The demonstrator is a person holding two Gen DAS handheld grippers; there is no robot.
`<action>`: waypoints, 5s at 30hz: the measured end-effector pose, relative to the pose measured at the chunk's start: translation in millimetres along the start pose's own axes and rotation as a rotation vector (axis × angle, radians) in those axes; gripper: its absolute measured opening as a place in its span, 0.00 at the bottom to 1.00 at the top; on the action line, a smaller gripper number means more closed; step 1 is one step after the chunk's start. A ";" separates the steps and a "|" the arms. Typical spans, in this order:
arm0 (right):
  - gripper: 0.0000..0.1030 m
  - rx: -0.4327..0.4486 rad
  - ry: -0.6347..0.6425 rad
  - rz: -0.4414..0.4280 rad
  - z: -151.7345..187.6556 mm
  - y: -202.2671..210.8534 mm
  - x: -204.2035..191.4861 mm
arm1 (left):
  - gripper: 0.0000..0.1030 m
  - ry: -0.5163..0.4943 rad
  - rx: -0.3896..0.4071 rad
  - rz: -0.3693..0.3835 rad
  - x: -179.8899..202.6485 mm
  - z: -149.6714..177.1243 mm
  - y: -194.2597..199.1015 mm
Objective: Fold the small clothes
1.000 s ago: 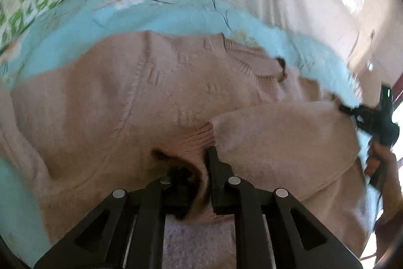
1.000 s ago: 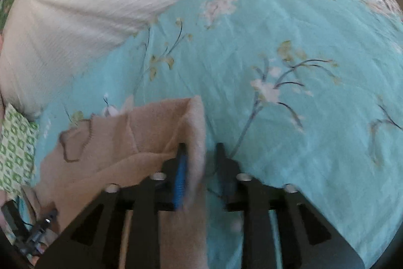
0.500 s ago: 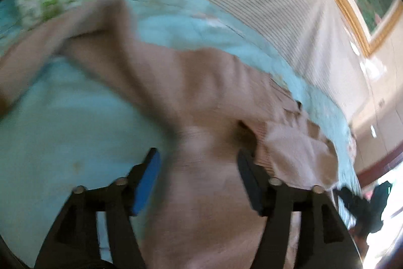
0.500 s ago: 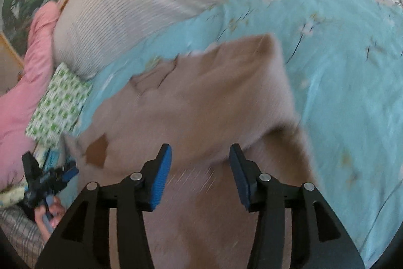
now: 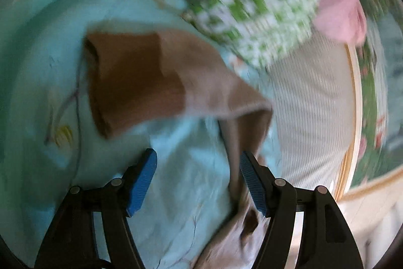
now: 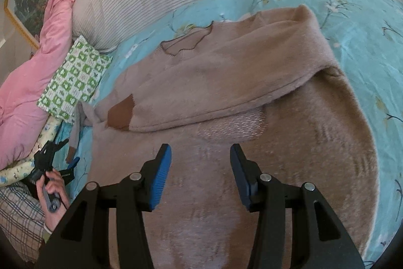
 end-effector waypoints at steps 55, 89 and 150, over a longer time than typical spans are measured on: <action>0.60 0.086 -0.153 -0.002 0.2 31.2 71.2 | 0.63 -1.278 -0.485 -0.338 210.5 287.2 -220.3; 0.09 0.281 -0.106 -0.057 -80.0 40.1 37.5 | 0.64 -0.794 -0.119 -0.613 124.0 109.7 -167.5; 0.26 0.131 -0.110 0.058 -67.7 2.8 61.2 | 0.16 -0.913 -0.245 -0.505 169.8 102.7 -194.4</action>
Point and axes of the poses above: each gripper's, at about its wrist camera, not at the fingertips, and y roughly against the way its jaws point, x to its right, z to its underside, the point moved 1 cm from there along -y, roughly the way its jaws point, and after that the axes turned 15 degrees about -x, right-handed, at the moved point
